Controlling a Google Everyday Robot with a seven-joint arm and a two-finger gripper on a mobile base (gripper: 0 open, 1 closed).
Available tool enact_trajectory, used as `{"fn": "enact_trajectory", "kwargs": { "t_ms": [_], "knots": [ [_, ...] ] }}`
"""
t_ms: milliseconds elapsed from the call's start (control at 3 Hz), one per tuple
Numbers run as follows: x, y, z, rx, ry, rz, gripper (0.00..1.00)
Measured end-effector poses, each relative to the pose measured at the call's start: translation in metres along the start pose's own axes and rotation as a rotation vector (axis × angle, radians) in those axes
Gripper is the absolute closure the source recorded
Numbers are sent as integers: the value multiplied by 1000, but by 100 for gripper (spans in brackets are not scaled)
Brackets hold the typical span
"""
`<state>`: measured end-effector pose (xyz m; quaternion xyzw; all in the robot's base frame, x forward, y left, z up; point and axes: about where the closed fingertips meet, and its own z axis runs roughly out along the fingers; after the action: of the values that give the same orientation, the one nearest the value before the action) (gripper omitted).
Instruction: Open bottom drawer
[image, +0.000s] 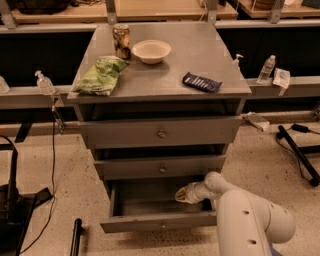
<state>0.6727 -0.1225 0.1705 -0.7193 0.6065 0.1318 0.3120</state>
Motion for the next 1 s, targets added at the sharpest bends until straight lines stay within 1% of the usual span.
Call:
{"fn": "enact_trajectory", "kwargs": {
  "t_ms": [333,667,1000],
  "knots": [
    [3,4,1,-24,-13,3,100],
    [2,20,-10,-67,-20,5,100],
    [-2,40,-20,-112,-1,-1,100]
  ]
}}
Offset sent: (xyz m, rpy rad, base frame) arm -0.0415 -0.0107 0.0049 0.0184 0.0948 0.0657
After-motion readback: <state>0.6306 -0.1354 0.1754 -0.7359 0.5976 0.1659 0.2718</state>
